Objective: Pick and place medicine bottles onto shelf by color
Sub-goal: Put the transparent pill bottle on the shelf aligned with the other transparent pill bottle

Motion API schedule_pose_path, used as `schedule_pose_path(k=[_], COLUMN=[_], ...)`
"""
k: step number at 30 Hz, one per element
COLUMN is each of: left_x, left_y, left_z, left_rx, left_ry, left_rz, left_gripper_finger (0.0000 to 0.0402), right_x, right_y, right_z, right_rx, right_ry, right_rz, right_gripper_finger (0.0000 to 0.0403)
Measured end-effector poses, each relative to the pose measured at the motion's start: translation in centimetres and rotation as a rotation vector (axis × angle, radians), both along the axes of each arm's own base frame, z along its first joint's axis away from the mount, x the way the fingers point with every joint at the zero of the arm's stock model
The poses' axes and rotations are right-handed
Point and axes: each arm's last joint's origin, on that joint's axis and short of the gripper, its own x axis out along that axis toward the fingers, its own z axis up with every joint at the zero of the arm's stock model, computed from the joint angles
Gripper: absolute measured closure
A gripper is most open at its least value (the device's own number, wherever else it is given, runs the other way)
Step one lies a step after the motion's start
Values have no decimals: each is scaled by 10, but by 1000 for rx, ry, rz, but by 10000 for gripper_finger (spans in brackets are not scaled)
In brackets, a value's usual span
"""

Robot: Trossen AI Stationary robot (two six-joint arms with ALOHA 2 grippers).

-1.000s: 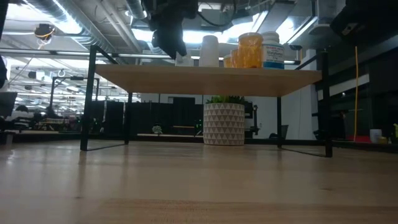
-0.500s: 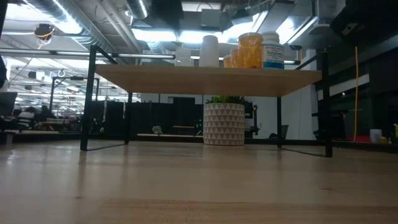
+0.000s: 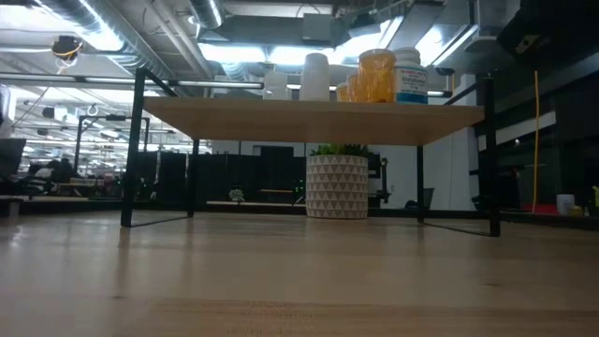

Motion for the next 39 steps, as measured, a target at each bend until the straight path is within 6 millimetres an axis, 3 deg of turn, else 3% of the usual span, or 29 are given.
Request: schedule_pose_path(k=[10,18,27,39], left_x=[-36,-60,-75,-93], left_y=[-77,-119,-143,-147], left_z=[-30,-86,-139,-168], left_rx=[130,194,89,113], left_ry=[12,-31,-78,-14], left_rz=[-10,38,132,22], left_gripper_finger=[200,200,200,200], right_x=[0,0,0,0], right_y=[1,1,1,1], right_z=[0,1,1,1], right_rx=[46,51,51,49], right_ry=[10,6,6,6], right_rz=[-10,-9,-8,-8], right_gripper_finger=[363,363,363,363])
